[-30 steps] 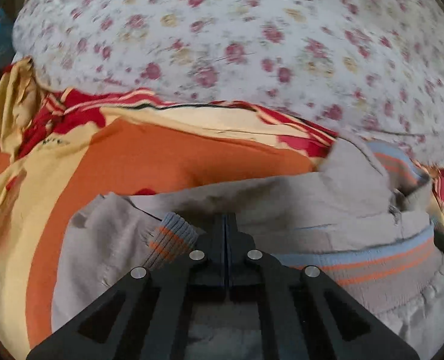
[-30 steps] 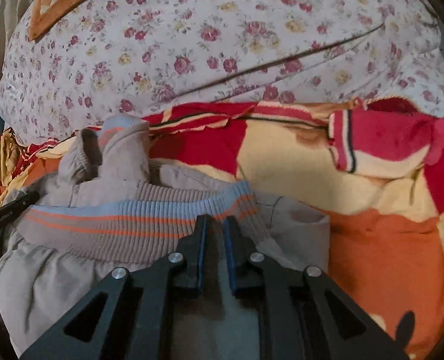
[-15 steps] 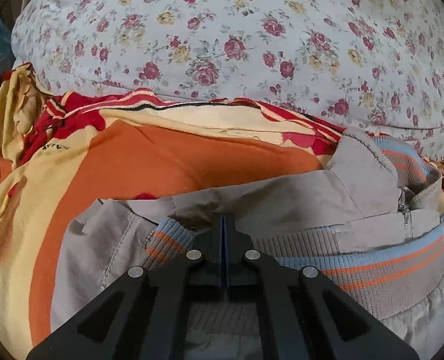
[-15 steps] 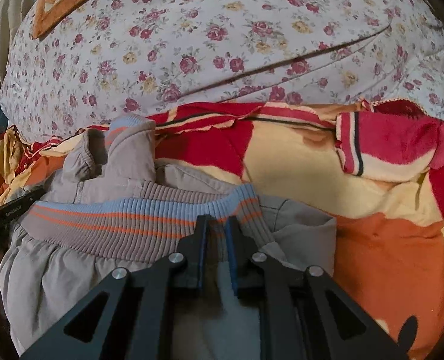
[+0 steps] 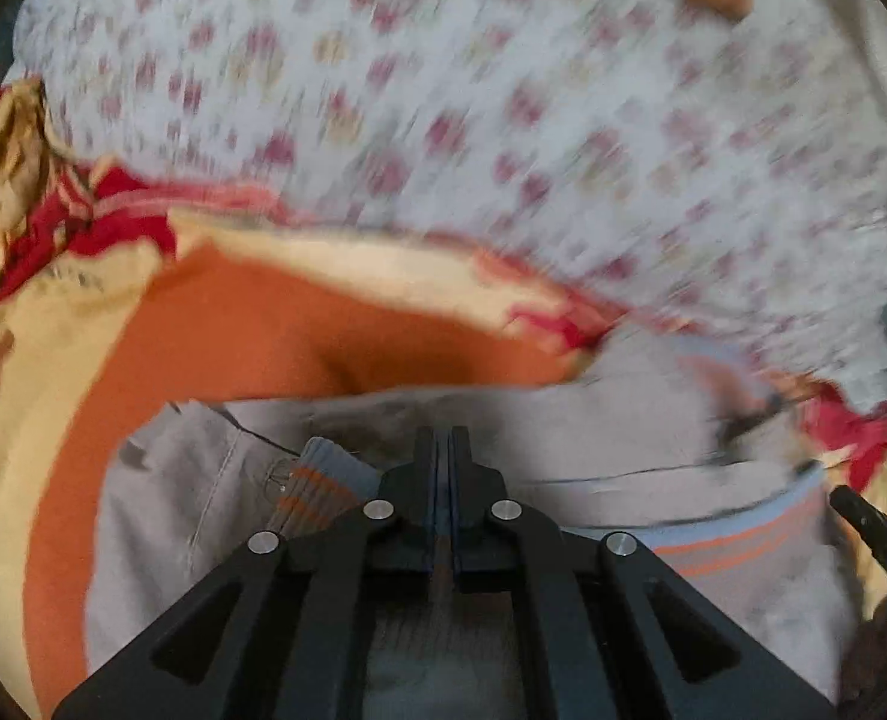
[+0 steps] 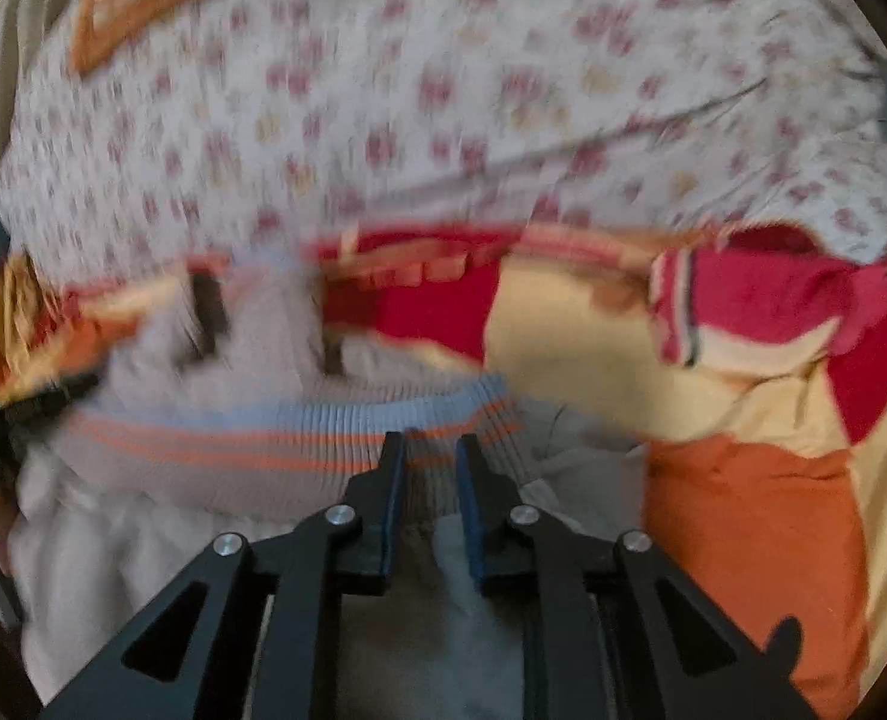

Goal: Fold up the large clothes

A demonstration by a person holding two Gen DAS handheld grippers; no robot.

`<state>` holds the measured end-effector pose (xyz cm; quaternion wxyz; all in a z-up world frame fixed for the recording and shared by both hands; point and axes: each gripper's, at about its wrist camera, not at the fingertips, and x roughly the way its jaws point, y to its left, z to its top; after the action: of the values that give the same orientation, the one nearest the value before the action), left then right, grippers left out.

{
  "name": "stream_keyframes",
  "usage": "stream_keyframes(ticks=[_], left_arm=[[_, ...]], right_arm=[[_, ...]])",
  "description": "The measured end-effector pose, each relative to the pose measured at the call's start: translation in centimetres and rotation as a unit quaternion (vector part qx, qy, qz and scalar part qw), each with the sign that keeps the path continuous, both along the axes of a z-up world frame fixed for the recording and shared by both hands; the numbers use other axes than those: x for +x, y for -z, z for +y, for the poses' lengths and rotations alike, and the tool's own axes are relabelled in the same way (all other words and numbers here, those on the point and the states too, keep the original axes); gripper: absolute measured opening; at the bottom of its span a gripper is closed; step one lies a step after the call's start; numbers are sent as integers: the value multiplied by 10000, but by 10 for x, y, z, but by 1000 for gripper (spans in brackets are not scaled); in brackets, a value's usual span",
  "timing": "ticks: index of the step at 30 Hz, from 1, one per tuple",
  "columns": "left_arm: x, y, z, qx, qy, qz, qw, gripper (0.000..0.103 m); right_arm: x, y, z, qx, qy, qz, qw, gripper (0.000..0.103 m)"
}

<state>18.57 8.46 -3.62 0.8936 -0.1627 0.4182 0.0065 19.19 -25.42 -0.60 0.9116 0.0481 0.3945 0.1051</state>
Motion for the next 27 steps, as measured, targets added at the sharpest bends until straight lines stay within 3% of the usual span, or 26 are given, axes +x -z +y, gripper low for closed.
stream_keyframes(ticks=[3, 5, 8, 10, 13, 16, 20, 25, 27], left_arm=[[-31, -39, -18, 132, 319, -509, 9981, 1], [-55, -50, -31, 1, 595, -673, 9960, 13], [-90, -42, -58, -242, 949, -552, 9937, 14], [-98, -27, -78, -87, 1165, -278, 9928, 14], [-96, 6, -89, 233, 1078, 266, 9935, 14], [-96, 11, -92, 514, 1160, -15, 9919, 14], [-98, 9, -81, 224, 1129, 4, 9934, 14], [-136, -13, -62, 137, 765, -367, 9963, 14], [-154, -21, -53, 151, 635, -542, 9964, 14]], right_arm=[[-36, -25, 1, 200, -146, -454, 9987, 17], [-62, -30, 8, 177, -293, -542, 9979, 17], [-95, -26, 23, 210, -496, -387, 9978, 17], [-109, -16, 38, 78, -639, -277, 9975, 17], [-114, 3, 58, -227, -937, 2, 9953, 17], [-99, 38, 69, -616, -983, 544, 9918, 19], [-99, 32, 68, -523, -926, 378, 9936, 19], [-126, -7, 68, 12, -1175, -398, 9923, 19], [-128, -4, 76, -3, -1358, -246, 9904, 22]])
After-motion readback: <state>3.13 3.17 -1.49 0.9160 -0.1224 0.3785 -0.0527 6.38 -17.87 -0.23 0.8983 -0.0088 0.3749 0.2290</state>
